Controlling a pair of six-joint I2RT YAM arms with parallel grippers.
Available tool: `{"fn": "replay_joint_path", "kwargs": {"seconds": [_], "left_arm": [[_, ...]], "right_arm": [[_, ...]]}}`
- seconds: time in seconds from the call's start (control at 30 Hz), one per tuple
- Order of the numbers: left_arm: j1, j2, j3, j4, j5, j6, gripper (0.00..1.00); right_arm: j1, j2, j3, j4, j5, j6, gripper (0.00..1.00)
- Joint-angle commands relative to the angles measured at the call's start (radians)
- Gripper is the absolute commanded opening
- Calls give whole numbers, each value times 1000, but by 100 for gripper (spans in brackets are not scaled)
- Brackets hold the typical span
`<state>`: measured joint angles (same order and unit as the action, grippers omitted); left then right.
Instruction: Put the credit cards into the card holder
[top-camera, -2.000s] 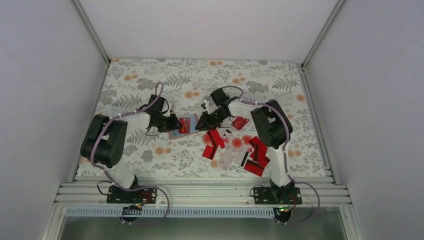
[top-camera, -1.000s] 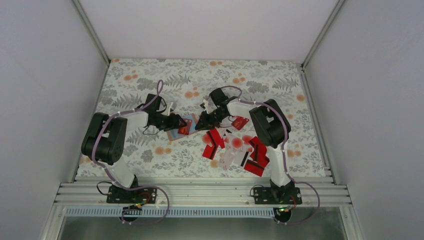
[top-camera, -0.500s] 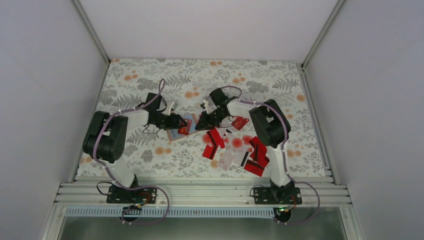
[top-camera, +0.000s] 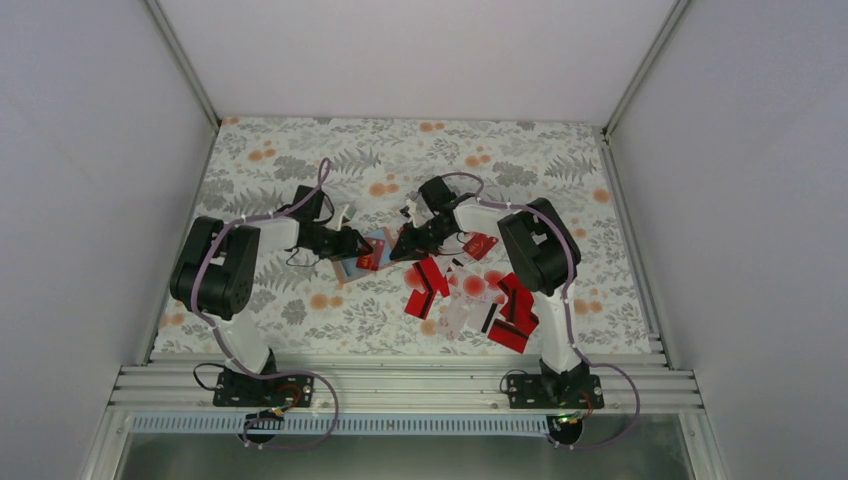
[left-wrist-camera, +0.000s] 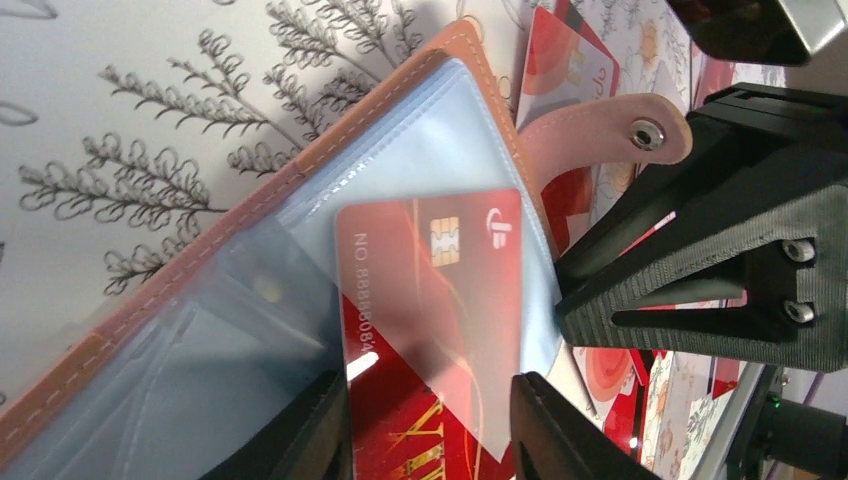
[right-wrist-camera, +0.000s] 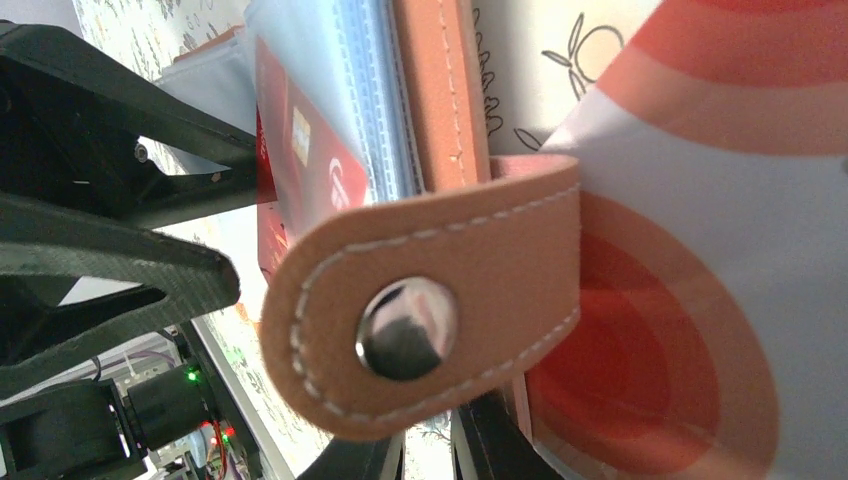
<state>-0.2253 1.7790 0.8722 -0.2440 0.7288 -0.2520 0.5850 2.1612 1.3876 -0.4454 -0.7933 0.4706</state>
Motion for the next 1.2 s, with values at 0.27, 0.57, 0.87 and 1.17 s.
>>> {"fn": "replay_joint_path", "kwargs": {"seconds": [0.27,0.57,0.87,1.17], "left_arm": [[-3,9,17,-76,58,-96,27],[11,5,4,-14,135,-176,22],[21,8,-13,27,179,-216,18],[22,25,-29,64,197,-241,10]], "right_arm": [[26,62,-16,20,49,16,13],[26,65,-13,22,49,19,13],[26,68,-10,20,49,17,13],[26,69,-11,15,49,14,13]]}}
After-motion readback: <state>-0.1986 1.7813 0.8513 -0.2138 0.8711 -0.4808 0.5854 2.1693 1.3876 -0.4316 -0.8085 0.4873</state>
